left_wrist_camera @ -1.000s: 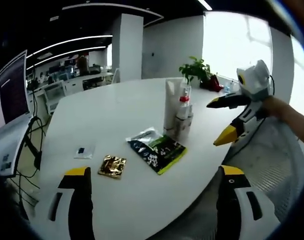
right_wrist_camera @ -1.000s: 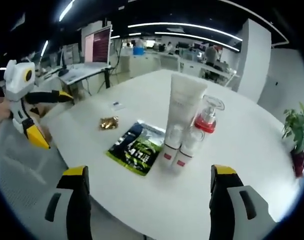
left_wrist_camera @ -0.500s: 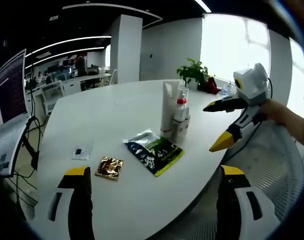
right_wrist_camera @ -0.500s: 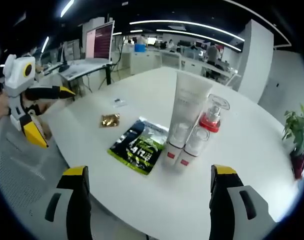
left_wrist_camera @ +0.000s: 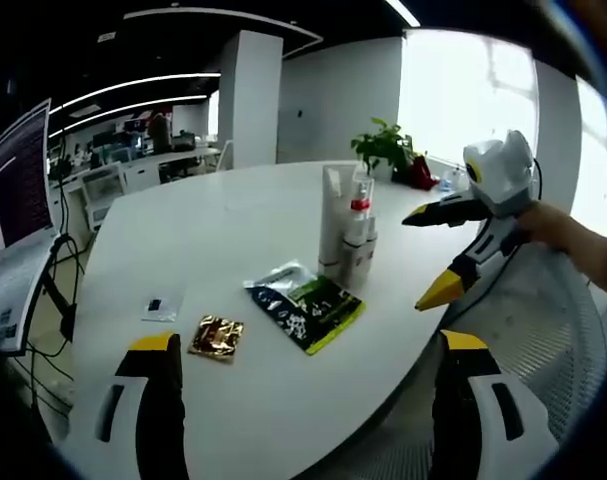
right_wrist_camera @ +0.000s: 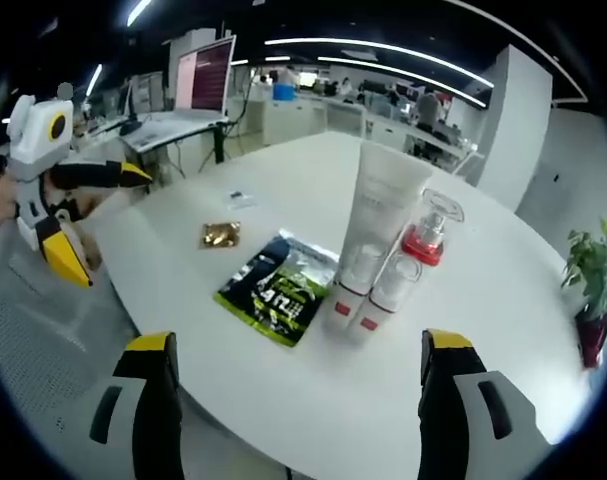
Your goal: Arrange the skincare products in the storage area until every visible bottle or jar stands upright without overlapping.
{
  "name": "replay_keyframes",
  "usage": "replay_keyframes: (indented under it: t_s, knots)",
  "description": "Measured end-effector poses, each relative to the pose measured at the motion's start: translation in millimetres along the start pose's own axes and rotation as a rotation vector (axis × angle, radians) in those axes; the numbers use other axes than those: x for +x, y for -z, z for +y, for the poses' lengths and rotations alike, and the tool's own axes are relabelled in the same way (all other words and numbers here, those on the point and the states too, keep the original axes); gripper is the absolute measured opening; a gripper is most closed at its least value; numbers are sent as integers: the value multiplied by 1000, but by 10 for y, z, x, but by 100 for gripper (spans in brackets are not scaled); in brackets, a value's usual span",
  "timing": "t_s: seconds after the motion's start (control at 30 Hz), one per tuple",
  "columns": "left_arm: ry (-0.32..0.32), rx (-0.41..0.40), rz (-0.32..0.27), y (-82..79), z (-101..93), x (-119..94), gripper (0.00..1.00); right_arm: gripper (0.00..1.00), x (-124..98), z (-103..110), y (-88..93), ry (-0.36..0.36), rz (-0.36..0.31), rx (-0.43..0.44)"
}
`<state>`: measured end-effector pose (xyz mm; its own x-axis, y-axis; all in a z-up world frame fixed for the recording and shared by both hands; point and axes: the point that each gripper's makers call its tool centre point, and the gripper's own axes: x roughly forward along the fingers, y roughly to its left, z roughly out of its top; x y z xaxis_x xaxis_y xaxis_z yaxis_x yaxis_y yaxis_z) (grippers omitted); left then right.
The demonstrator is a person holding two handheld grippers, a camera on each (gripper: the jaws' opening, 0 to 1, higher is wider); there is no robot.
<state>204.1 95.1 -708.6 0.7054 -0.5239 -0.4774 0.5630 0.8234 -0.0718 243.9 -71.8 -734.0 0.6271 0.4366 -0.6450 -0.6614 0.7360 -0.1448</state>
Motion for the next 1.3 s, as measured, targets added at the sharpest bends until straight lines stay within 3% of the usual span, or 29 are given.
replay_keyframes:
  t_s: [0.2, 0.7, 1.3]
  knots:
    - [1, -2, -1, -6, -7, -7, 99, 100, -12, 14, -29, -13, -14, 7]
    - [15, -15, 10, 17, -21, 11, 99, 100, -43, 268, -520, -83, -103, -77]
    - [3, -49, 3, 27, 50, 11, 99, 100, 446, 631, -739, -218, -63, -209]
